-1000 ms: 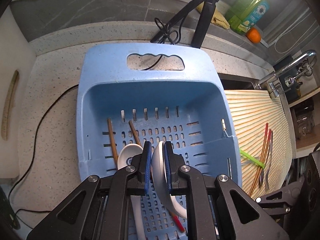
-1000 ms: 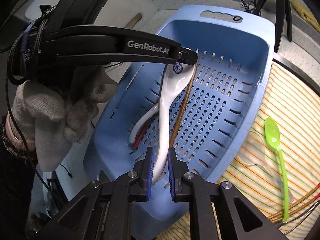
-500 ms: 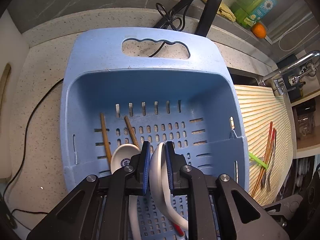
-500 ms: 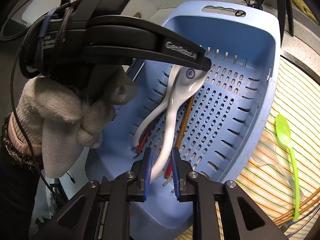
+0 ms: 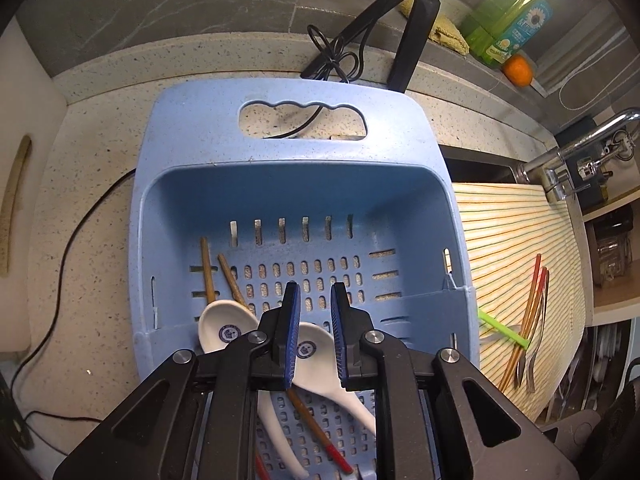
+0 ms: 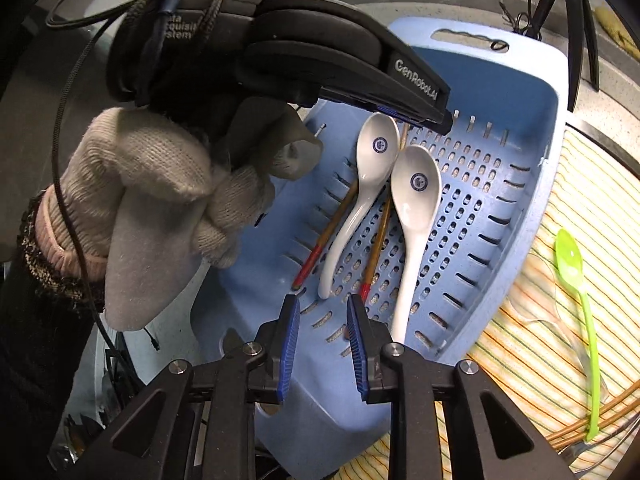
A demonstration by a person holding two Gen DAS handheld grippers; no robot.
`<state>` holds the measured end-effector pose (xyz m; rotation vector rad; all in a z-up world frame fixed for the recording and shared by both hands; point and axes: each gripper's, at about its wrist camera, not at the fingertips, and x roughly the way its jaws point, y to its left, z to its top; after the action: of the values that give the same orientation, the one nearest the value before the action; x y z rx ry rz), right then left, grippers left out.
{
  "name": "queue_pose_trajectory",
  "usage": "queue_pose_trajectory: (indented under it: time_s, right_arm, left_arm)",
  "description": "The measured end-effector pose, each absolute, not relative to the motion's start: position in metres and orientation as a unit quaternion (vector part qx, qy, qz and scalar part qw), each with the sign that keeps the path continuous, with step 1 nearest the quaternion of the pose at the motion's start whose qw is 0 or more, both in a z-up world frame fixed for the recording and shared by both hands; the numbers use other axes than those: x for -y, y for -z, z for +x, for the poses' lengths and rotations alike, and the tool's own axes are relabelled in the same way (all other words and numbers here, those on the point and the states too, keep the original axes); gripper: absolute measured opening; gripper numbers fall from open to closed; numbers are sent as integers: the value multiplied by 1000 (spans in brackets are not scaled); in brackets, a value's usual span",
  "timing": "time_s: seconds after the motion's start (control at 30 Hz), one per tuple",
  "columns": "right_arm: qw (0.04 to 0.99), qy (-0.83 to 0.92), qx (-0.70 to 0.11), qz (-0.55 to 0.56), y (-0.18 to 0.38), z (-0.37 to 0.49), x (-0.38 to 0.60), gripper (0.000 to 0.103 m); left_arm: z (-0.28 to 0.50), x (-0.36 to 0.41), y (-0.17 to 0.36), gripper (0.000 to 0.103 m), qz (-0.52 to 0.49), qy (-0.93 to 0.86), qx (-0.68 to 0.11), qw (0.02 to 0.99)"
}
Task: Organize utensils
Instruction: 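Lower the white spoon into the basket and open the right gripper, then move the right gripper back over the towel to the green plastic spoon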
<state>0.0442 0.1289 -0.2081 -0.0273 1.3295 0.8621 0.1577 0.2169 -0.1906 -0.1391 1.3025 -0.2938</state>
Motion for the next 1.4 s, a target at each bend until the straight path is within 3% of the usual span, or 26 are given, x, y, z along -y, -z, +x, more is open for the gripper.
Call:
queue_pose_trajectory:
  time_s: [0.5,0.87,1.4]
  right_arm:
    - [711,-408,-573,-3,186,41,-54,23]
    - [713,-403,-573,-34,187,81,38,23]
    - [672,-433,-595,-83,228,123,62,23]
  left_arm:
    - [119,-210,150,14,-86,96,-564,815]
    - [67,-164,127,14,-144,56,-525,837]
    - [-10,-75,163,14,-305,-15,-482,821]
